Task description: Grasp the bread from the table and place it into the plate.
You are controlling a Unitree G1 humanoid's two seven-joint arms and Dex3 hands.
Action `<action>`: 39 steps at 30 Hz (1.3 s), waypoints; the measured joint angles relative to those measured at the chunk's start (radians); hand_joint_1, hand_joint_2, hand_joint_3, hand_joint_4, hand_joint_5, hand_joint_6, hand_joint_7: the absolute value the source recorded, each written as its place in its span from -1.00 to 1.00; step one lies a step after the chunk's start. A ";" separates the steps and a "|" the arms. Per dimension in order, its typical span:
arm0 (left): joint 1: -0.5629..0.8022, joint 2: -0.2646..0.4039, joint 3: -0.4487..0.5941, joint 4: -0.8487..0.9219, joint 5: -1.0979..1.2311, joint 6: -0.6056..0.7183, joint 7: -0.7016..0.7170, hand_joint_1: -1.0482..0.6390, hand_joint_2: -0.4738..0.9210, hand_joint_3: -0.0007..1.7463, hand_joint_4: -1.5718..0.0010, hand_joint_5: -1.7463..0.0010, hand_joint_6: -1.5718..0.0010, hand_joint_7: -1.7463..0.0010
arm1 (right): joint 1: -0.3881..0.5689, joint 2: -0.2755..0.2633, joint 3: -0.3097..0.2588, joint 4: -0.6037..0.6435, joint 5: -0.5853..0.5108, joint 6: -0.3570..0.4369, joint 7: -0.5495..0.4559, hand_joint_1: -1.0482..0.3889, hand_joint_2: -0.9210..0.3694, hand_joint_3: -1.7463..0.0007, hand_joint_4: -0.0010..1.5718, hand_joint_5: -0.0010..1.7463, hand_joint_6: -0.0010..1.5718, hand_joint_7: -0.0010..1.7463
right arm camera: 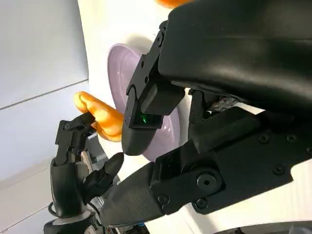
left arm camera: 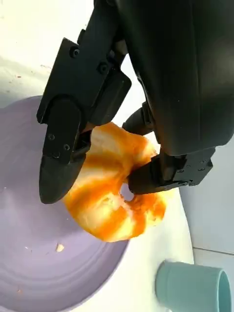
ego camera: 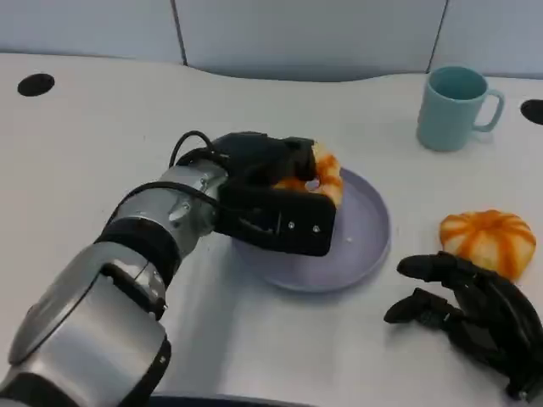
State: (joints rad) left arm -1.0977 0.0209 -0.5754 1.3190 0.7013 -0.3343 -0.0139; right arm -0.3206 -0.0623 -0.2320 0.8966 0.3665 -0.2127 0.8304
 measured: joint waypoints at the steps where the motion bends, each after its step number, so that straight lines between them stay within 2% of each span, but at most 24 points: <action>1: 0.000 0.002 0.000 -0.001 0.000 0.000 -0.008 -0.75 1.00 -0.72 0.92 -0.17 0.89 0.07 | -0.001 0.000 0.000 0.002 0.000 0.000 0.001 -0.16 -1.00 0.97 -0.08 0.19 0.07 -0.38; 7: 0.000 0.010 -0.001 -0.005 0.000 0.003 -0.035 -0.74 1.00 -0.75 0.90 -0.16 0.89 0.14 | -0.003 0.000 0.000 0.007 0.000 -0.005 0.001 -0.14 -1.00 0.97 -0.11 0.19 0.06 -0.39; 12: 0.000 0.011 -0.002 -0.005 0.000 0.008 -0.053 -0.74 1.00 -0.79 0.98 -0.47 0.78 0.20 | -0.005 0.000 0.000 0.006 0.000 -0.001 -0.002 -0.18 -1.00 0.98 -0.09 0.21 0.06 -0.39; 13: 0.000 0.011 -0.002 -0.005 0.000 0.012 -0.056 -0.74 1.00 -0.79 0.99 -0.45 0.77 0.21 | -0.005 0.000 0.000 0.005 0.000 -0.001 -0.001 -0.18 -1.00 0.98 -0.09 0.21 0.06 -0.39; 15: 0.000 0.011 -0.002 -0.005 0.000 0.017 -0.061 -0.74 1.00 -0.81 1.00 -0.22 0.73 0.22 | -0.004 0.000 0.001 0.004 0.000 -0.001 0.000 -0.17 -1.00 0.97 -0.10 0.21 0.06 -0.39; 16: 0.000 0.011 -0.001 -0.005 0.000 0.019 -0.061 -0.74 1.00 -0.82 1.00 -0.18 0.72 0.22 | -0.004 0.000 0.001 0.003 0.000 -0.001 0.001 -0.17 -1.00 0.97 -0.10 0.21 0.06 -0.39; 19: 0.000 0.010 -0.001 -0.005 0.000 0.020 -0.061 -0.73 1.00 -0.84 1.00 0.04 0.57 0.20 | -0.004 0.000 0.001 0.002 -0.001 -0.001 0.001 -0.16 -1.00 0.97 -0.10 0.21 0.06 -0.39; 21: 0.000 0.010 -0.002 -0.005 0.001 0.019 -0.061 -0.74 1.00 -0.81 1.00 0.19 0.46 0.10 | -0.003 0.000 0.003 0.000 -0.003 0.000 -0.004 -0.14 -1.00 0.97 -0.10 0.21 0.05 -0.39; 22: 0.000 0.010 -0.003 -0.005 0.002 0.017 -0.061 -0.74 1.00 -0.81 1.00 0.19 0.45 0.05 | -0.002 0.000 0.003 -0.001 -0.003 0.000 -0.004 -0.14 -1.00 0.97 -0.11 0.21 0.05 -0.39; 24: 0.000 0.011 -0.005 -0.005 0.003 0.008 -0.058 -0.74 1.00 -0.79 1.00 0.10 0.53 -0.21 | -0.002 0.000 0.002 -0.001 -0.002 0.000 -0.004 -0.14 -1.00 0.97 -0.10 0.22 0.06 -0.38; 27: 0.000 0.012 -0.005 -0.006 0.003 -0.010 -0.048 -0.75 1.00 -0.78 1.00 -0.04 0.67 -0.44 | -0.002 0.000 0.002 0.000 -0.002 0.000 -0.004 -0.14 -1.00 0.97 -0.10 0.22 0.06 -0.38; 30: 0.000 0.012 -0.001 -0.007 0.001 -0.020 -0.048 -0.76 1.00 -0.76 1.00 -0.09 0.74 -0.52 | -0.002 0.000 0.002 -0.003 -0.002 0.005 -0.004 -0.15 -1.00 0.97 -0.10 0.22 0.07 -0.38; 32: 0.000 0.014 -0.001 -0.008 0.000 -0.027 -0.048 -0.76 1.00 -0.75 1.00 -0.10 0.75 -0.53 | -0.002 0.000 0.002 -0.004 -0.002 0.006 -0.004 -0.16 -1.00 0.98 -0.10 0.21 0.07 -0.39; 35: 0.000 0.015 -0.001 -0.008 0.000 -0.032 -0.048 -0.75 1.00 -0.72 1.00 -0.09 0.79 -0.42 | -0.002 0.000 0.002 -0.004 -0.003 0.003 -0.005 -0.15 -1.00 0.97 -0.10 0.21 0.06 -0.39; 36: 0.000 0.015 -0.001 -0.008 0.001 -0.033 -0.048 -0.75 1.00 -0.71 1.00 -0.09 0.88 -0.29 | -0.002 0.000 0.003 -0.004 -0.004 0.002 -0.005 -0.13 -1.00 0.97 -0.10 0.21 0.06 -0.39; 39: 0.000 0.016 -0.001 -0.008 0.001 -0.035 -0.048 -0.75 1.00 -0.70 1.00 -0.07 0.94 -0.14 | -0.001 0.000 0.003 -0.004 -0.005 0.000 -0.008 -0.12 -1.00 0.96 -0.10 0.22 0.07 -0.39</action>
State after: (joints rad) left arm -1.0981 0.0367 -0.5762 1.3113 0.7019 -0.3690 -0.0617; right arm -0.3218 -0.0628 -0.2289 0.8931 0.3616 -0.2129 0.8227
